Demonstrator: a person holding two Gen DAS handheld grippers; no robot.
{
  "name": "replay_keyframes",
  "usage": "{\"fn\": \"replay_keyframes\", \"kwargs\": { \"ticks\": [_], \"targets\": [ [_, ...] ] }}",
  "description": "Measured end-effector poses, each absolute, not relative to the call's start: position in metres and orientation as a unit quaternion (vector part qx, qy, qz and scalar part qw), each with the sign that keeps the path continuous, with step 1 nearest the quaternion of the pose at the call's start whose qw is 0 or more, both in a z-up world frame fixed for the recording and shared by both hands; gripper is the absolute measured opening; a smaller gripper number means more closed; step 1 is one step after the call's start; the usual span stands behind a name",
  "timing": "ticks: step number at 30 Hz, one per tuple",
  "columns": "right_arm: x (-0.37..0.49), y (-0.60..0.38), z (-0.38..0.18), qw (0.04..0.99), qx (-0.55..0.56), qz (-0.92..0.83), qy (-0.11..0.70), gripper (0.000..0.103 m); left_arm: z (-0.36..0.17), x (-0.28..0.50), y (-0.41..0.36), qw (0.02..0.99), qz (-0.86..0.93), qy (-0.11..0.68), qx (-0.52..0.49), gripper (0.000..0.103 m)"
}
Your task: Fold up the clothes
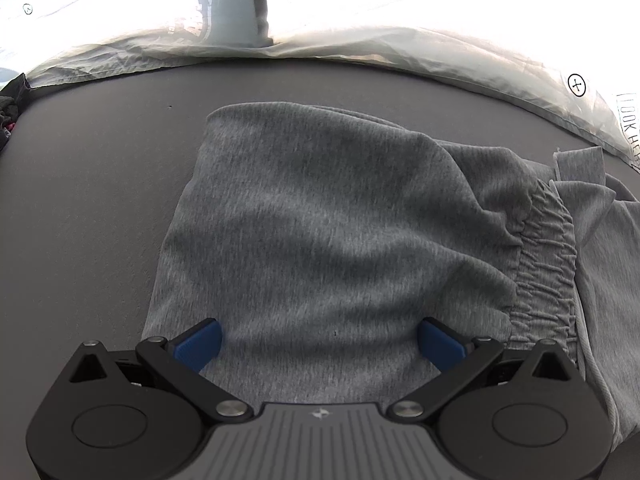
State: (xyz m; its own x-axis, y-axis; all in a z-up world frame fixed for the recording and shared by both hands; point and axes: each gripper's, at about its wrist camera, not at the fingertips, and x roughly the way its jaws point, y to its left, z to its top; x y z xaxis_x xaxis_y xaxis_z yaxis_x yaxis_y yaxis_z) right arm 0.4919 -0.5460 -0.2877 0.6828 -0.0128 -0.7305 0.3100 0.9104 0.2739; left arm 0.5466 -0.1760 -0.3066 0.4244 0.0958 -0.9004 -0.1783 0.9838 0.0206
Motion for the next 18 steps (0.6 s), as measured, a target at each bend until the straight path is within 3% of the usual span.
{"fn": "replay_keyframes", "kwargs": {
  "ticks": [13,15,18],
  "targets": [
    [0.531,-0.538,-0.295,0.907,0.173,-0.015,0.384,0.049,-0.306,0.548,-0.173,0.841,0.079,0.534,-0.040,0.103],
    [0.540,-0.532,-0.296,0.909,0.159,0.001,0.386,0.055,-0.306,0.548,-0.173,0.840,0.078,0.535,-0.040,0.103],
    [0.550,-0.523,-0.295,0.909,0.140,0.010,0.392,0.055,-0.306,0.549,-0.172,0.839,0.077,0.538,-0.040,0.103]
  ]
}}
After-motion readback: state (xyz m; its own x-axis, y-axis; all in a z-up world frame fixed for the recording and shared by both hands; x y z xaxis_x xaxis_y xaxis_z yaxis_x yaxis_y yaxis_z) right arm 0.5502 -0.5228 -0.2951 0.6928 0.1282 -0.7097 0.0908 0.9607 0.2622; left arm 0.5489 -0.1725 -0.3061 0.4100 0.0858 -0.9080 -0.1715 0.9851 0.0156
